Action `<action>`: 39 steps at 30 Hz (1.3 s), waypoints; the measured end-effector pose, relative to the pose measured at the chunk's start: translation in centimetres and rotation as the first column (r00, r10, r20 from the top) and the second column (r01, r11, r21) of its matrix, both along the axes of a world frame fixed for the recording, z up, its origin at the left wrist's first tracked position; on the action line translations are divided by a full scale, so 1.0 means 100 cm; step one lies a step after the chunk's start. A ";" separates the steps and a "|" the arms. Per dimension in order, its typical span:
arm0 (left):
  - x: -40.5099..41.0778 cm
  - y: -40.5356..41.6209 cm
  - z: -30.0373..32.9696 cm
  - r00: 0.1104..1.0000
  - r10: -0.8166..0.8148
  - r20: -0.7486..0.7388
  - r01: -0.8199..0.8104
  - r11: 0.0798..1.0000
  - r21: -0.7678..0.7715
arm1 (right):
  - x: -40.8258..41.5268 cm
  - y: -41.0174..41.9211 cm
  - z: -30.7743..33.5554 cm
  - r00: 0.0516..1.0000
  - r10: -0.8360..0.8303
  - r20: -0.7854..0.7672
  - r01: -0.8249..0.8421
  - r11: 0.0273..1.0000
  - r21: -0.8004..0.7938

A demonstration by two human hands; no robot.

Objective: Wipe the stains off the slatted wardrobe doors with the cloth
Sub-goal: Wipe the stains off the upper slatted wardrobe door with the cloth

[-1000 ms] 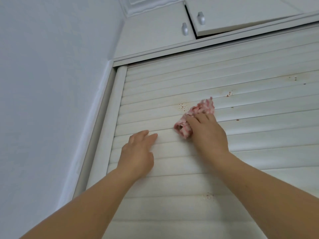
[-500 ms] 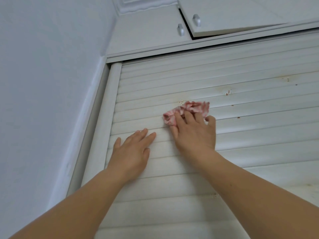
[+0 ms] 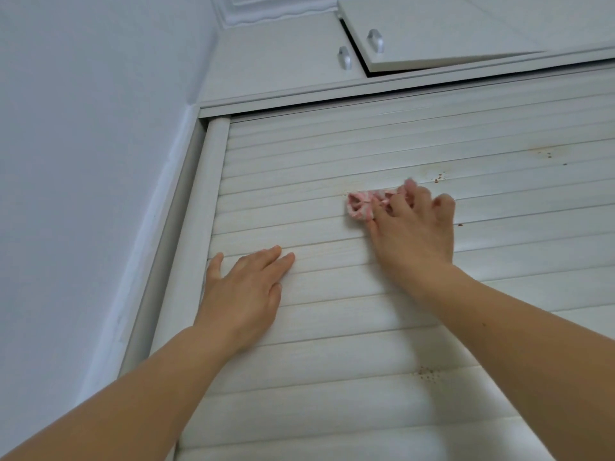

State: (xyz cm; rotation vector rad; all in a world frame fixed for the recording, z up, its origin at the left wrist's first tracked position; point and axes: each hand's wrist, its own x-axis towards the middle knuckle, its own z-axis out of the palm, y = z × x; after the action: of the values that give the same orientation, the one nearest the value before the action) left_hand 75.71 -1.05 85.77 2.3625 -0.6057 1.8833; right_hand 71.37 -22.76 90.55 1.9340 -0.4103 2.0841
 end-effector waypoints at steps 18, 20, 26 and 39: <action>0.002 -0.003 -0.003 0.996 -0.083 0.027 0.085 0.995 -0.050 | 0.026 0.062 0.016 0.983 0.108 -0.150 -0.145 0.956 -0.257; 0.001 -0.002 -0.002 0.997 -0.077 0.018 0.078 0.996 -0.041 | 0.022 0.047 0.023 0.984 0.107 -0.143 -0.133 0.973 -0.186; -0.001 0.001 -0.001 0.997 -0.071 0.006 0.071 0.997 -0.023 | 0.005 0.004 0.030 0.999 0.038 0.004 -0.038 0.999 -0.018; 0.004 -0.002 -0.002 0.992 -0.104 0.067 0.108 0.993 -0.053 | 0.023 0.073 0.024 0.976 0.208 -0.064 -0.216 0.961 -0.172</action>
State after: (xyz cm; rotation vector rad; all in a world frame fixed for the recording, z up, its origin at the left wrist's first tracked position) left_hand 76.13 -1.26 85.58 2.1977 -0.6597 1.9103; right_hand 73.68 -15.48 92.98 1.9884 -0.0043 2.1160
